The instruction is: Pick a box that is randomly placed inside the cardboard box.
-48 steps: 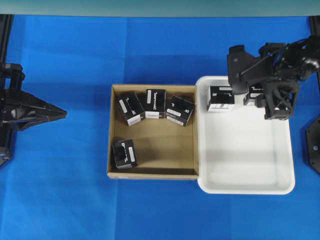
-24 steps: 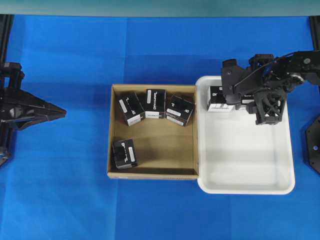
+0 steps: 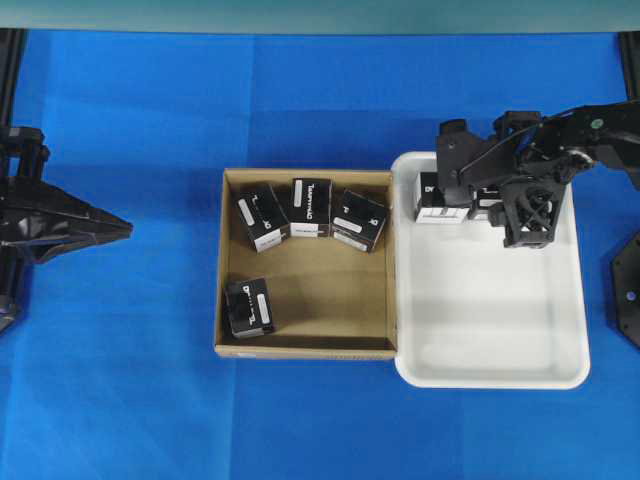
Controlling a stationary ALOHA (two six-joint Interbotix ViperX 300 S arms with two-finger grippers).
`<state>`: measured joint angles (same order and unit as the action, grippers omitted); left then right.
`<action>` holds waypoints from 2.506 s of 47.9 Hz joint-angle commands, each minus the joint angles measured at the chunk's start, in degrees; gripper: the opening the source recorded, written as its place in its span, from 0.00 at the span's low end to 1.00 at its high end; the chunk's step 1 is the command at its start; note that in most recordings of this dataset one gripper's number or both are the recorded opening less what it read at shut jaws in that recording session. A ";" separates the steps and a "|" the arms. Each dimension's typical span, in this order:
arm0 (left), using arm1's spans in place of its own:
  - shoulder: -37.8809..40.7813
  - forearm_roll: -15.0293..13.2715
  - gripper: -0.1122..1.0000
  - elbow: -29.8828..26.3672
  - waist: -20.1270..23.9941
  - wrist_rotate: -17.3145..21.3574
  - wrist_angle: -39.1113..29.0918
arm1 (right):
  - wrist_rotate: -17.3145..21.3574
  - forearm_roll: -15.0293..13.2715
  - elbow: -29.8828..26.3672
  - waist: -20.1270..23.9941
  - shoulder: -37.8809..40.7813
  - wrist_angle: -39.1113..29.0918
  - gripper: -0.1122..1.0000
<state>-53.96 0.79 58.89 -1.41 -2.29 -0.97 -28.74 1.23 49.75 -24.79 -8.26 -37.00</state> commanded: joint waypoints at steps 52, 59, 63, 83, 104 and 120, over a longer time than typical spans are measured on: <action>0.70 0.09 0.04 -1.49 -0.18 -0.18 0.09 | 13.89 1.23 -10.55 5.63 -26.46 2.55 0.99; 0.62 0.18 0.04 -1.49 0.09 -0.18 0.09 | 16.35 1.49 -7.91 12.30 -28.65 15.56 0.99; 0.44 0.09 0.04 -1.41 0.35 -0.18 0.09 | 18.46 1.49 -6.94 15.56 -28.92 23.47 0.99; 0.35 0.18 0.04 -1.41 0.35 -0.18 0.09 | 28.39 1.49 -6.06 21.88 -23.29 37.35 0.99; 0.35 0.09 0.04 -1.41 0.35 -0.18 0.09 | 28.65 1.49 -6.77 23.03 -21.53 37.71 0.99; 0.44 0.18 0.04 -1.32 0.35 -0.18 0.09 | 28.65 1.49 -6.68 23.55 -21.53 37.27 0.99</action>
<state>-53.79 0.79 58.89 -1.14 -2.46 -1.14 -0.09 2.55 43.86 -1.58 -29.79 0.09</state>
